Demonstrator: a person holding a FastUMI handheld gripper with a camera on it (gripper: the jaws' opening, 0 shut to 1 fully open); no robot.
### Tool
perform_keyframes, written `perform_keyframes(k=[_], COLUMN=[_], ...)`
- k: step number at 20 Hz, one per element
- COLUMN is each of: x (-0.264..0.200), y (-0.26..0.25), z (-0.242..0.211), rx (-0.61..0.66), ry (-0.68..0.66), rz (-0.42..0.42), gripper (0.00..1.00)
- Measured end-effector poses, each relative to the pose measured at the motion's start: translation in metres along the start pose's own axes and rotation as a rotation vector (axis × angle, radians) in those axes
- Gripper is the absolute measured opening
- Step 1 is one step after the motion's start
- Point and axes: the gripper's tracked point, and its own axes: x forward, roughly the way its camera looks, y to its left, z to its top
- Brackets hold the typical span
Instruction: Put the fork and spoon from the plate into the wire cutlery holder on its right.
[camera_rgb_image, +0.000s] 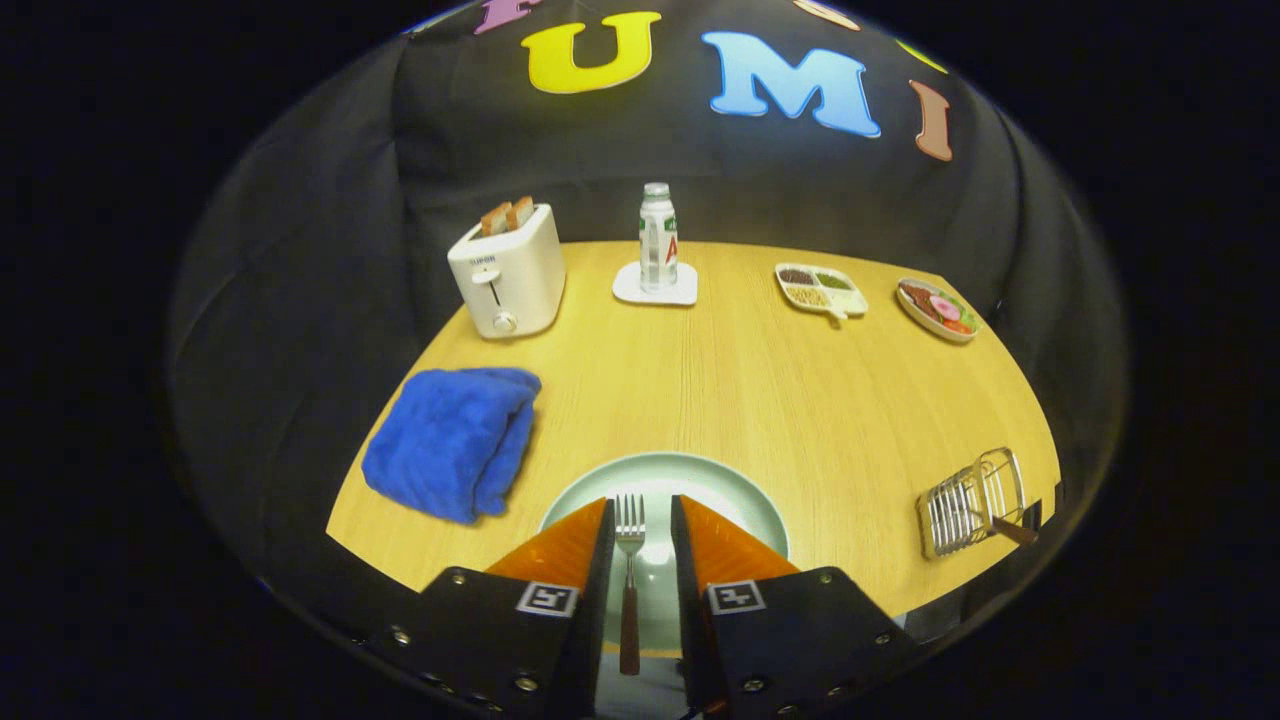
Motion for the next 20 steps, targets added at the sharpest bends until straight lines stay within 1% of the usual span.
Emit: perform_keyframes(k=[1, 2, 5, 6, 12, 14, 15, 16, 17, 18, 20], x=[0.007, 0.014, 0.027, 0.032, 0.043, 0.042, 0.049, 0.043, 0.042, 0.045, 0.043], y=[-0.002, -0.001, 0.004, 0.004, 0.008, 0.002, -0.002, -0.005, -0.007, -0.005, -0.012], z=[-0.014, -0.023, -0.047, -0.056, -0.096, -0.105, -0.104, -0.101, -0.099, -0.101, -0.098], rx=[0.005, 0.012, 0.038, 0.035, -0.004, -0.029, -0.045, -0.053, -0.053, -0.055, -0.066], ry=[0.026, 0.058, 0.131, 0.158, 0.282, 0.313, 0.319, 0.325, 0.317, 0.315, 0.309], rz=[-0.016, -0.019, 0.038, 0.042, 0.039, 0.019, 0.02, 0.02, 0.019, 0.018, -0.023], gripper=[0.38, 0.39, 0.39, 0.39, 0.39, 0.39, 0.25, 0.1, 0.1, 0.02, 0.02])
